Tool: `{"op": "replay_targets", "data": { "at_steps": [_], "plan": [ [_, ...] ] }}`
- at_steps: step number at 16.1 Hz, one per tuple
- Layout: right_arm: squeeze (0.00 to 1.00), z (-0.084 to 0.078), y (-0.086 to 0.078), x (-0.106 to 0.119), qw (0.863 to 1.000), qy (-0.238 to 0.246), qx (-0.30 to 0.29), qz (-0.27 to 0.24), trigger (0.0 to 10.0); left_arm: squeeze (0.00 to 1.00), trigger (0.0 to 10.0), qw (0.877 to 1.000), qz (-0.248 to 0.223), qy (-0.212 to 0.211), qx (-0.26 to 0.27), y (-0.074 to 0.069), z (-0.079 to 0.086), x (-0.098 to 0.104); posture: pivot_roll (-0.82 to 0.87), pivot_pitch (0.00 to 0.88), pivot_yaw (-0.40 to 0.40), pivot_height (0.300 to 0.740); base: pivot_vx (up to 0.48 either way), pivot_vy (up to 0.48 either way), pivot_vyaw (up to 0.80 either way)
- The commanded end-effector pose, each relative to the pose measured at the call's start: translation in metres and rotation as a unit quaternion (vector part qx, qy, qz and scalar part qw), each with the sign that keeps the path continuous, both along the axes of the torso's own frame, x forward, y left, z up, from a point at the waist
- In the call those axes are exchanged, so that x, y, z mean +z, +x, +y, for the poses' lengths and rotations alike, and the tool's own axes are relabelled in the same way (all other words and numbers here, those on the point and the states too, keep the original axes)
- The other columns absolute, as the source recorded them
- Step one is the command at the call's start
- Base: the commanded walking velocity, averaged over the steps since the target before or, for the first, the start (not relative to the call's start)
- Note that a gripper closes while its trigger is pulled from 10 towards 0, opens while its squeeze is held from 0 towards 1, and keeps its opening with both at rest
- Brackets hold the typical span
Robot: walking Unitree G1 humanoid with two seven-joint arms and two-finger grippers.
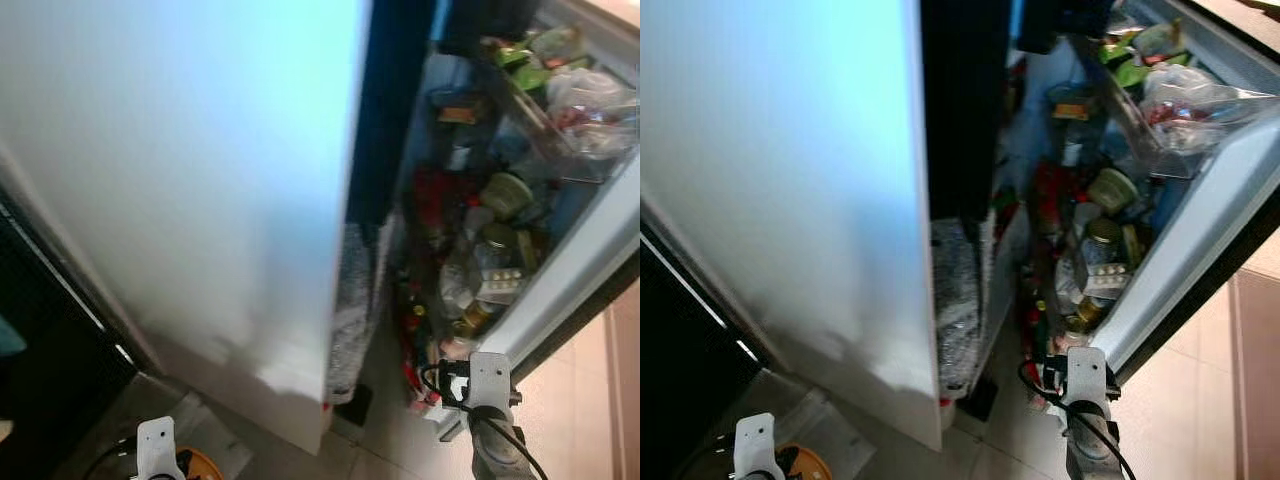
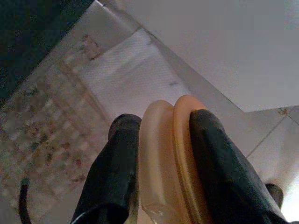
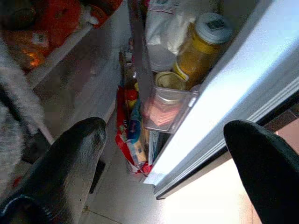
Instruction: Restocking fridge
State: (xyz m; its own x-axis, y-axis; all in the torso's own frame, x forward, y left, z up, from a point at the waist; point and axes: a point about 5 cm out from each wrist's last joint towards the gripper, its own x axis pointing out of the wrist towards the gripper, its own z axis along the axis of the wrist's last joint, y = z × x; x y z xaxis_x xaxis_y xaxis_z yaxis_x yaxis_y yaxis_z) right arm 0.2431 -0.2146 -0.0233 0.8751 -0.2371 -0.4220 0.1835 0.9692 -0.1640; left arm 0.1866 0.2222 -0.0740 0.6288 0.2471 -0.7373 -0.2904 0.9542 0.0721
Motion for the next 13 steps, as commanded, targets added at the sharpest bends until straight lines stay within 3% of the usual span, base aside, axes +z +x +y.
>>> {"op": "replay_targets", "data": {
  "at_steps": [1,5,8,13],
  "plan": [
    [0.00,0.0005,0.0015,0.0006,1.000,0.003,0.002,-0.002,10.0,0.00,10.0,0.999,0.043,-0.006,-0.006,-0.0168,-0.0043,-0.0102,-0.16,0.035,0.008,0.740,0.000,-0.277,0.00],
    [0.00,0.0032,0.0024,0.0004,1.000,-0.002,0.015,-0.002,10.0,0.00,10.0,0.999,0.043,-0.006,-0.008,-0.0163,-0.0052,-0.0102,-0.16,0.033,0.007,0.740,0.000,-0.211,0.00],
    [0.00,0.0037,0.0030,0.0013,1.000,-0.002,0.017,-0.007,10.0,0.00,10.0,0.999,0.043,-0.006,-0.009,-0.0162,-0.0056,-0.0102,-0.16,0.029,0.007,0.740,0.000,-0.280,0.71],
    [0.00,0.0044,0.0033,0.0007,1.000,0.008,0.013,-0.007,10.0,0.00,10.0,0.999,0.042,-0.004,-0.010,-0.0157,-0.0055,-0.0099,-0.16,0.032,0.007,0.740,0.000,-0.278,0.00]
  ]
}}
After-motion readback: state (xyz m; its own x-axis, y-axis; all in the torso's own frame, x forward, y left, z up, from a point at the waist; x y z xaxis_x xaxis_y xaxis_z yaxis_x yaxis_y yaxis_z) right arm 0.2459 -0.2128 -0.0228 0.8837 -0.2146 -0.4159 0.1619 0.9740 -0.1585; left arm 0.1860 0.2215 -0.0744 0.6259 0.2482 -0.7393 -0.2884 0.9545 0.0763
